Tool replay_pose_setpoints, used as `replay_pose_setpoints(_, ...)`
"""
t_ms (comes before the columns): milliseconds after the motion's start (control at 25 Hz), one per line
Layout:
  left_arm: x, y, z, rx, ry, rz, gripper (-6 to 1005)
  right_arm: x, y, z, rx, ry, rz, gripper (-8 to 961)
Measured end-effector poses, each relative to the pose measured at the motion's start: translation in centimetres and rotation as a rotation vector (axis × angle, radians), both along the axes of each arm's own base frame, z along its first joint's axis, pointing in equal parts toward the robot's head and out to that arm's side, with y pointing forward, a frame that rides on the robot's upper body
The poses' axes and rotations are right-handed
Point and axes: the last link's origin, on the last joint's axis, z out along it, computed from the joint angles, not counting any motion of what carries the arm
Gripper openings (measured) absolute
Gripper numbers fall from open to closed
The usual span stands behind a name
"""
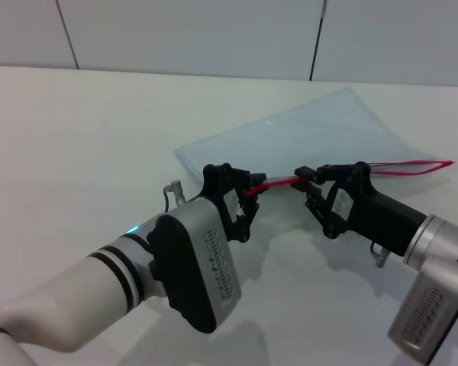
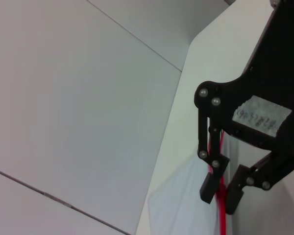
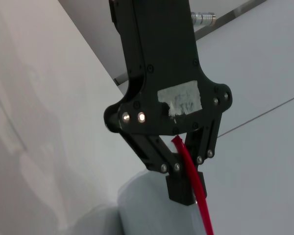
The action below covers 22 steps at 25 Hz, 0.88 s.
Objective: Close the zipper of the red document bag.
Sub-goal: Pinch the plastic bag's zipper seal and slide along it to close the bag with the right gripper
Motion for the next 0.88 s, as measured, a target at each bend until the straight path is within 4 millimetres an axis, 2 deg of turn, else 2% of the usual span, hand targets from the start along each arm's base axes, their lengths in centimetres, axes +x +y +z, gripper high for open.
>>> replay_pose_setpoints(240,-0.04,0.04,-0.02,-0.001,0.001,0.001,47,0.0,0.0,0.0,-0.001,0.001,-0.001,87)
replay_pose_setpoints(720,-0.09,0.12,-0.02,0.0,0.003,0.002,46,0.3,0.1,-0.01,0.001,-0.014,-0.013,83)
replay_pose_setpoints(880,-0.12,0.11,-0.01,0.0,0.003,0.003,46,0.98,0.72,0.72,0.044,-0.006,-0.061,81)
